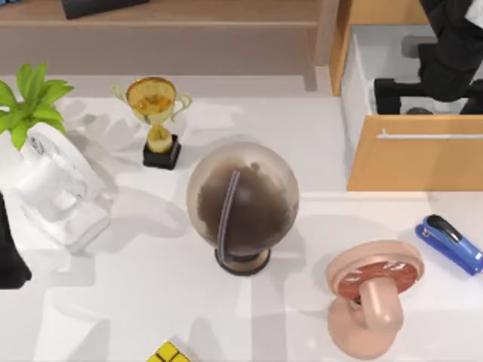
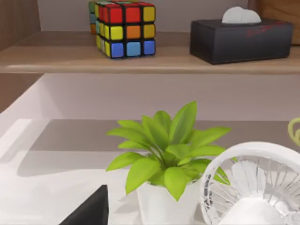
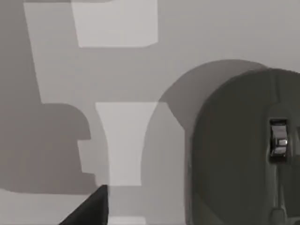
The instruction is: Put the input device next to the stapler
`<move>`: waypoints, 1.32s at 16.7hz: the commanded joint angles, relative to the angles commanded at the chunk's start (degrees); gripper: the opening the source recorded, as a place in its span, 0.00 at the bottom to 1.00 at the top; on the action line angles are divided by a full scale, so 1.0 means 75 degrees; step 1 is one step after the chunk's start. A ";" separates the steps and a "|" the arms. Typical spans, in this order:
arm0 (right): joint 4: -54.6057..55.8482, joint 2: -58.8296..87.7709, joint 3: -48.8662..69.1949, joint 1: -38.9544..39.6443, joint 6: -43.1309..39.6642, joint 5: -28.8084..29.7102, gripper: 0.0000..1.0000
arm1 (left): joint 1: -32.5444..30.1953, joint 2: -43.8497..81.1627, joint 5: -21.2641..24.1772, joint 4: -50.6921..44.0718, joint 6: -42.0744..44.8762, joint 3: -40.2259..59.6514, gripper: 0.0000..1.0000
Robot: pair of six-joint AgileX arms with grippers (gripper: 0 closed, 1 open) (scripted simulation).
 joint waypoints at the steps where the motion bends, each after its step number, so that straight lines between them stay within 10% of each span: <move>1: 0.0000 0.0000 0.0000 0.0000 0.0000 0.0000 1.00 | 0.0000 0.0000 0.0000 0.0000 0.0000 0.0000 1.00; 3: 0.0000 0.0000 0.0000 0.0000 0.0000 0.0000 1.00 | 0.0000 0.0000 0.0000 0.0000 0.0000 0.0000 1.00; 16: 0.0000 0.0000 0.0000 0.0000 0.0000 0.0000 0.02 | 0.0000 0.0000 0.0000 0.0000 0.0000 0.0000 1.00; 22: 0.0000 0.0000 0.0000 0.0000 0.0000 0.0000 0.00 | 0.0000 0.0000 0.0000 0.0000 0.0000 0.0000 1.00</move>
